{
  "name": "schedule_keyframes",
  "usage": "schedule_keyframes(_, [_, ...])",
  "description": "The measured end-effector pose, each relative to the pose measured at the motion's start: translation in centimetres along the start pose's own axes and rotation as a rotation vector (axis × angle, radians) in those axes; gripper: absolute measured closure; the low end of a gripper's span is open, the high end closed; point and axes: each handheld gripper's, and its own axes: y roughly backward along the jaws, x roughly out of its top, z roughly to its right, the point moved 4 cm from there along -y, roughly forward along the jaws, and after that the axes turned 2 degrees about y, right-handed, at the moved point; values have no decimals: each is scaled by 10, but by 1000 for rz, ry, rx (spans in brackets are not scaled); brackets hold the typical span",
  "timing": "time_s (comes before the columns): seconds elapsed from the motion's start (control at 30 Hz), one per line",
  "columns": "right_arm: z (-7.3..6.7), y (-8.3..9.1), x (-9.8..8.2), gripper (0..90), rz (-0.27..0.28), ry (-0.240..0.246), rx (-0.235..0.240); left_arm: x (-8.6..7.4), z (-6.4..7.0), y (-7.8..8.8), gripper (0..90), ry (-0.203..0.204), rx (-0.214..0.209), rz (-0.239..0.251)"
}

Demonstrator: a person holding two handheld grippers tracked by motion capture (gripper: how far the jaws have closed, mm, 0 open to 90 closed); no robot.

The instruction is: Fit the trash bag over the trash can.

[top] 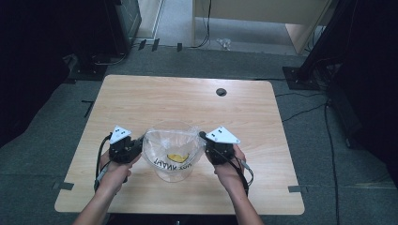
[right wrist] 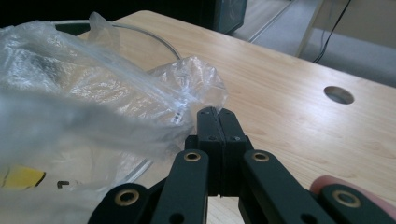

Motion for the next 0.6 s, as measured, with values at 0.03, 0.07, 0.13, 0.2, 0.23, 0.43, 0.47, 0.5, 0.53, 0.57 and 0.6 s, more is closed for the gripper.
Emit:
schedule_keyframes(0.03, [1,-3,1,900,-7,-1,4,-2,-1,-4,891,4,-3,-15])
schedule_keyframes(0.07, [1,-6,1,900,-12,-2,9,-3,-2,-7,890,5,-3,-25])
schedule_keyframes(0.13, [2,-11,3,900,-16,-7,12,-5,-1,-13,891,6,-2,-43])
schedule_keyframes(0.2, [3,-16,4,900,-25,-14,24,-6,0,-16,894,17,-4,-46])
schedule_keyframes(0.23, [4,-19,5,900,-35,-20,28,-6,0,-17,895,23,-10,-50])
schedule_keyframes(0.43, [9,-31,6,900,-79,-68,87,-6,-2,-20,895,48,-15,-66])
schedule_keyframes(0.47, [11,-33,6,900,-90,-81,96,-6,-2,-20,895,54,-17,-69])
schedule_keyframes(0.5, [12,-35,6,900,-102,-93,108,-6,-2,-21,895,57,-17,-72])
schedule_keyframes(0.53, [14,-37,5,900,-106,-102,118,-6,-2,-21,895,67,-21,-76])
schedule_keyframes(0.57, [14,-39,5,900,-108,-104,121,-6,-3,-22,894,80,-28,-79])
schedule_keyframes(0.6, [15,-40,4,900,-111,-100,119,-6,-3,-23,895,88,-33,-83])
